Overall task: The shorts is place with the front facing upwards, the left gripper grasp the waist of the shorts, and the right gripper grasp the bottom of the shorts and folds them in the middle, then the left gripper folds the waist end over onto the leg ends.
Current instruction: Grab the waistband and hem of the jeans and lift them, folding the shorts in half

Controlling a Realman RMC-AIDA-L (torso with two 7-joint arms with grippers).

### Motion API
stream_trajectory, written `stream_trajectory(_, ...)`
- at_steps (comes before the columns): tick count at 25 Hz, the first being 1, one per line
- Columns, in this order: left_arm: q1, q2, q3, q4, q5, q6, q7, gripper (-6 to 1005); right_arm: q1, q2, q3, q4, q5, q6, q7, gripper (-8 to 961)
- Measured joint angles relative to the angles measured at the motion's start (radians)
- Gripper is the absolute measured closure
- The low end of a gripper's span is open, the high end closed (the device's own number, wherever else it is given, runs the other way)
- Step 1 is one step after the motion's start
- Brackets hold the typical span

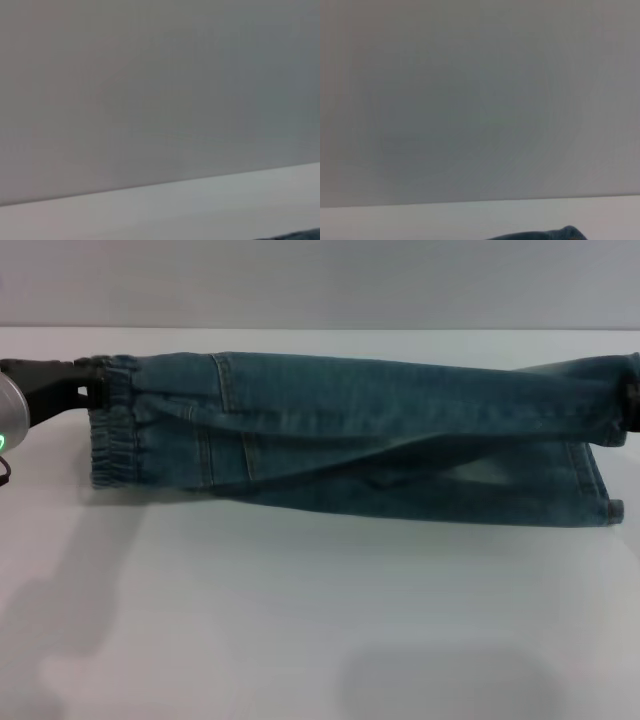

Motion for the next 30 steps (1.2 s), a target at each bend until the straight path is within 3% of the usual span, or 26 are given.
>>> stream_trajectory(14, -0.024, 0.001, 0.006, 0.075, 0.001, 0.129, -0.001, 970, 0.025, -0.002, -0.009, -0.124, 0.002, -0.154, 0.139, 950)
stream_trajectory(30, -0.078, 0.001, 0.016, 0.122, 0.001, 0.156, 0.004, 965, 0.011, -0.002, -0.014, -0.108, 0.038, -0.182, 0.219, 950)
